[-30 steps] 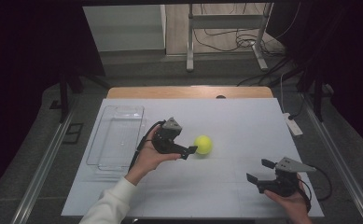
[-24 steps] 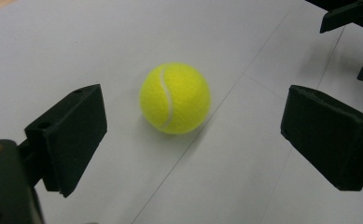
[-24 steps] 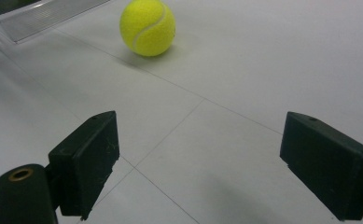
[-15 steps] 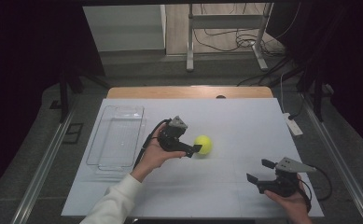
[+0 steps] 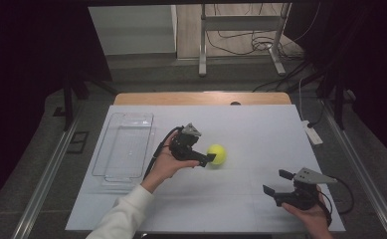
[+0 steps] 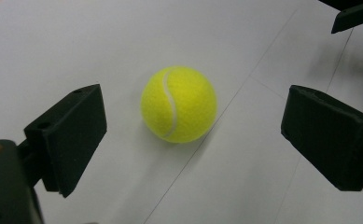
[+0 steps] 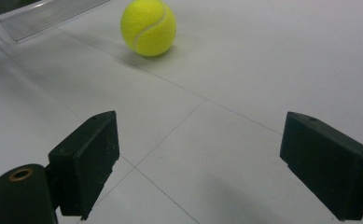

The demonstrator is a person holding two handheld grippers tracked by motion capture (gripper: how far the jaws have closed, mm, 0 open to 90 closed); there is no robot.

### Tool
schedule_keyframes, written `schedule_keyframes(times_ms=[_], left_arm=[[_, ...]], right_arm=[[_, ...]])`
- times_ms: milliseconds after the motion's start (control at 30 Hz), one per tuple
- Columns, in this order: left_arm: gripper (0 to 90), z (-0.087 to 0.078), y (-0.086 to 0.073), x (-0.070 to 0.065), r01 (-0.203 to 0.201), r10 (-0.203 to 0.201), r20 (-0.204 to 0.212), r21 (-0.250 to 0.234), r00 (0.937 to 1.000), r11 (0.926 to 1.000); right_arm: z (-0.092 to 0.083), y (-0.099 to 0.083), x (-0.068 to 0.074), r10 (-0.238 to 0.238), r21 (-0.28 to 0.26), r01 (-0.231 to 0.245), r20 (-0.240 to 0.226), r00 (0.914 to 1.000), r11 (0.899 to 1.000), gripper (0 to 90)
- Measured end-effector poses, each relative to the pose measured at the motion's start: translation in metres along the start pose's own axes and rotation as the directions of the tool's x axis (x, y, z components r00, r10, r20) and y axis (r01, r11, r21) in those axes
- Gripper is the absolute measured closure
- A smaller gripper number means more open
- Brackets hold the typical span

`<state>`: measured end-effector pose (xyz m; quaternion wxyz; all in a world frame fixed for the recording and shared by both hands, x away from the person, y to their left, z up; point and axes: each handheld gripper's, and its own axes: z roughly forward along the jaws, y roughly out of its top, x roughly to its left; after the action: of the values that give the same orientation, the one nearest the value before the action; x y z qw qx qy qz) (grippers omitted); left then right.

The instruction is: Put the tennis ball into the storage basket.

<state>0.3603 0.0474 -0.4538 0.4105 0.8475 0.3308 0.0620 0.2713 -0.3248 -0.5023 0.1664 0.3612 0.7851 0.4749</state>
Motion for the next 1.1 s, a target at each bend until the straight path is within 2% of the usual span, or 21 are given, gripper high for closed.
schedule_keyframes(times_ms=[333,700,1100], left_arm=[[7.8,0.012,0.005,0.003,0.007,-0.007,-0.001,0.022,1.0000,0.9997],[7.9,0.025,0.014,0.002,-0.007,0.007,-0.009,0.065,0.9999,0.9979],[7.2,0.042,0.014,0.005,-0.005,0.006,-0.008,0.112,1.0000,0.9937]], right_arm=[[0.000,0.000,-0.001,0.003,0.000,-0.003,-0.001,1.0000,1.000,12.2],[-0.001,0.000,0.000,0.004,-0.005,-0.004,-0.004,1.0000,1.000,12.2],[-0.001,0.000,0.000,0.005,-0.001,-0.005,-0.002,1.0000,1.000,12.2]])
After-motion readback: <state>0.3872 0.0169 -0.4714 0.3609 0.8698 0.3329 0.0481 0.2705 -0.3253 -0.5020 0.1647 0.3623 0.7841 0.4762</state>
